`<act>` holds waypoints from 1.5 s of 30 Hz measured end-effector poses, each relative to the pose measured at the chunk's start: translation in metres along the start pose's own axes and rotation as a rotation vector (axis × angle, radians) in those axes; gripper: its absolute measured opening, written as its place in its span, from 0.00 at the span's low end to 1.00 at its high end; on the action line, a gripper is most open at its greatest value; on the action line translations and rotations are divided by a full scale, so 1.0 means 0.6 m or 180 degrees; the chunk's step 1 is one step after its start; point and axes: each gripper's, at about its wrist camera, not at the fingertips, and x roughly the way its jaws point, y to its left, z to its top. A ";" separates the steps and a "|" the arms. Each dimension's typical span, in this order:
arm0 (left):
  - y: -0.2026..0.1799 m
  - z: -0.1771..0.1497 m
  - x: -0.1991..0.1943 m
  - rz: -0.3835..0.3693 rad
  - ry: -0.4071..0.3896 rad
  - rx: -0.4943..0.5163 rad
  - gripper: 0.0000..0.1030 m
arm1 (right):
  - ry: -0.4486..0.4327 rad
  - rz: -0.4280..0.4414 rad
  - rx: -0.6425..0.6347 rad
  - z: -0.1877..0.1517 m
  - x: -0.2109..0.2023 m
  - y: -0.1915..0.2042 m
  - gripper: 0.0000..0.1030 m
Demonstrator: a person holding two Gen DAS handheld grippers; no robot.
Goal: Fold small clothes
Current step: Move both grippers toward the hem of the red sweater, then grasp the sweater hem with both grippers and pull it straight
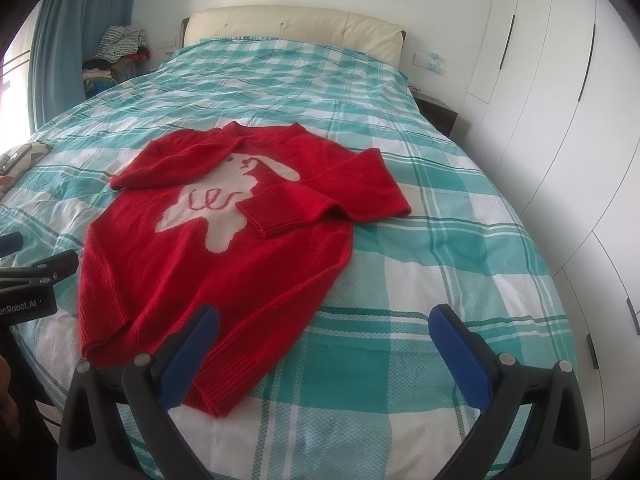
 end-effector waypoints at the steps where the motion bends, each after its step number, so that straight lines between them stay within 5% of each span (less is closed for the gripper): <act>1: -0.003 -0.001 -0.001 0.0033 -0.0016 0.0028 1.00 | 0.0005 -0.0020 0.0003 0.000 0.001 -0.002 1.00; 18: 0.015 -0.021 0.013 0.0109 0.0082 0.0061 1.00 | 0.0038 -0.0025 0.0093 -0.006 0.003 -0.015 1.00; 26: -0.010 -0.067 0.038 -0.0377 0.0342 0.0277 1.00 | 0.0356 0.0656 0.0128 -0.060 0.024 0.023 1.00; 33: -0.065 -0.080 0.067 -0.0397 0.0404 0.0481 1.00 | 0.0435 0.0902 -0.0111 -0.086 0.060 0.068 0.97; 36: -0.066 -0.085 0.071 -0.0319 0.0384 0.0539 1.00 | 0.0492 0.0818 -0.0208 -0.086 0.078 0.071 0.68; 38: -0.054 -0.089 0.074 -0.0323 0.0400 0.0495 1.00 | 0.0551 0.0924 -0.0069 -0.087 0.082 0.056 0.38; 40: -0.041 -0.094 0.078 -0.0393 0.0441 0.0440 1.00 | 0.0544 0.0901 0.0024 -0.088 0.079 0.043 0.22; 45: -0.029 -0.101 0.092 -0.0545 0.0482 0.0348 1.00 | 0.0633 0.0953 0.0194 -0.092 0.076 0.018 0.22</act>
